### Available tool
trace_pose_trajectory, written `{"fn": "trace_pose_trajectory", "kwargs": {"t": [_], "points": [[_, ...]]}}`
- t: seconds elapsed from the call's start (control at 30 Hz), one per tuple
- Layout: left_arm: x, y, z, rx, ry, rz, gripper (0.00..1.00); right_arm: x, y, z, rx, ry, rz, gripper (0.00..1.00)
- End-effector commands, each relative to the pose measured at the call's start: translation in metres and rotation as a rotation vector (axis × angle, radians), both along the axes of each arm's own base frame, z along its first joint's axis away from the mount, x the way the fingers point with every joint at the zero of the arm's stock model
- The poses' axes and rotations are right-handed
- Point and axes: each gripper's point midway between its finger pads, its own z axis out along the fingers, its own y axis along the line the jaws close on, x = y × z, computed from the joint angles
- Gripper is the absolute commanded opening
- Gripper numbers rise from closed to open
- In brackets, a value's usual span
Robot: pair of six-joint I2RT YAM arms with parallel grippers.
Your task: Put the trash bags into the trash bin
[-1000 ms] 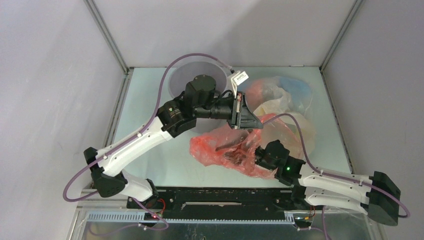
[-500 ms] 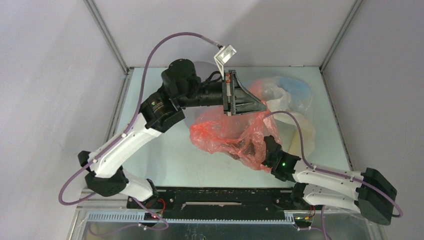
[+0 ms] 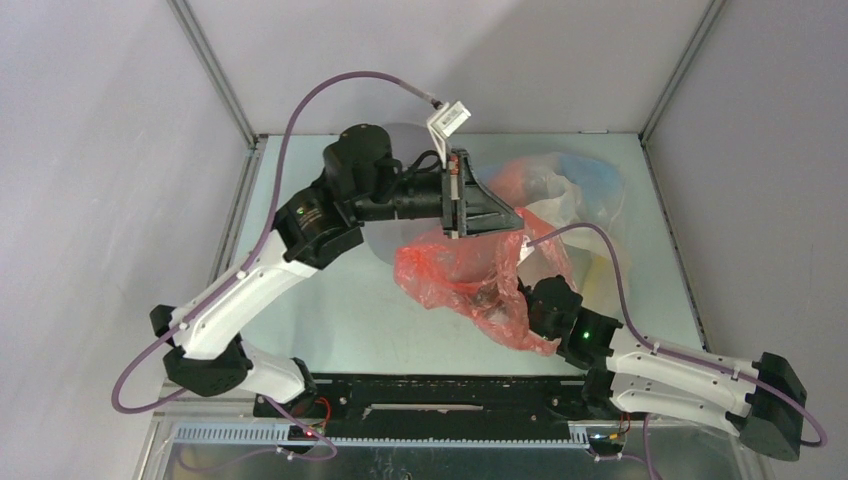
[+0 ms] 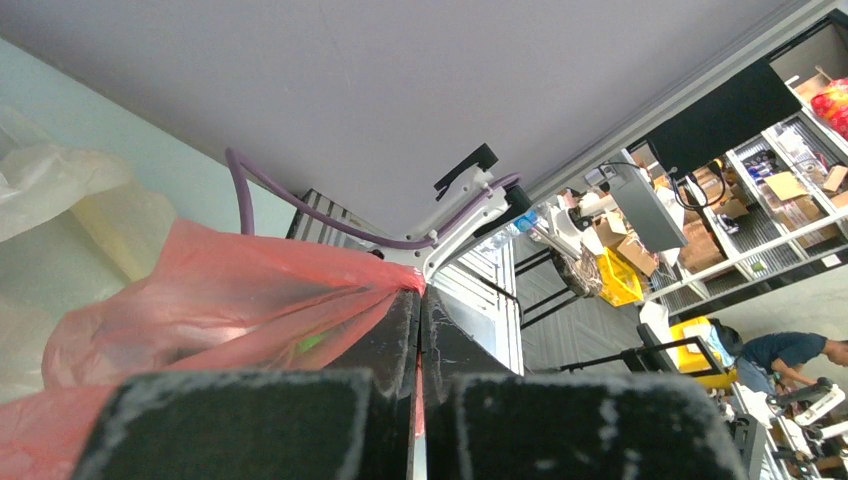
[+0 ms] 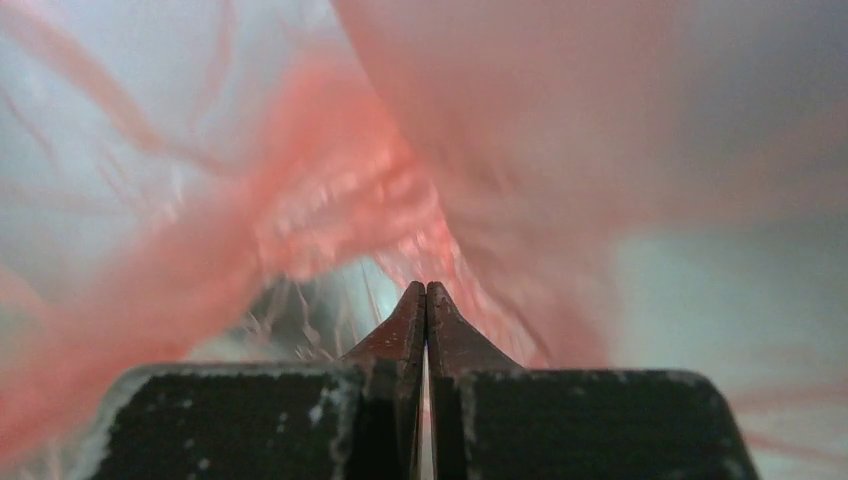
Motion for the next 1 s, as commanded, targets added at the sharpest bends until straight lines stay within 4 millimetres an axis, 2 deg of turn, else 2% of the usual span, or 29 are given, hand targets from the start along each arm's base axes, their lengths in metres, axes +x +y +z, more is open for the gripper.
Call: {"fn": "trace_pose_trajectory", "kwargs": {"t": [0.0,0.13,0.2,0.4,0.5,0.57,0.63,0.73,0.87,0.97], "points": [[-0.015,-0.027,-0.003,-0.022,0.008,-0.093,0.00,-0.002,0.017,0.042,0.112,-0.054,0.049,0.00],[-0.024,-0.039,0.001,-0.036,0.004,-0.130,0.00,-0.003,0.023,0.058,0.187,-0.067,0.072,0.00],[-0.023,-0.040,0.004,-0.050,-0.007,-0.127,0.00,-0.004,0.026,0.059,0.208,-0.050,0.091,0.00],[-0.018,-0.036,0.023,-0.086,-0.057,-0.112,0.00,-0.025,0.052,0.034,0.183,0.048,0.171,0.00],[-0.014,-0.034,0.028,-0.095,-0.057,-0.095,0.00,-0.038,0.067,0.030,0.200,0.071,0.226,0.00],[-0.014,-0.033,0.030,-0.101,-0.052,-0.093,0.00,-0.040,0.072,0.027,0.208,0.080,0.237,0.00],[-0.018,-0.031,0.037,-0.117,-0.046,-0.111,0.00,-0.028,0.071,0.012,0.156,0.090,0.172,0.00],[-0.025,-0.021,0.050,-0.144,-0.062,-0.129,0.00,0.006,0.054,-0.024,-0.018,0.126,-0.030,0.00],[-0.030,0.002,0.064,-0.159,-0.084,-0.095,0.00,0.046,-0.002,-0.081,-0.241,0.213,-0.336,0.00],[-0.029,0.018,0.062,-0.131,-0.096,-0.048,0.00,0.060,-0.046,-0.111,-0.382,0.257,-0.499,0.00]]}}
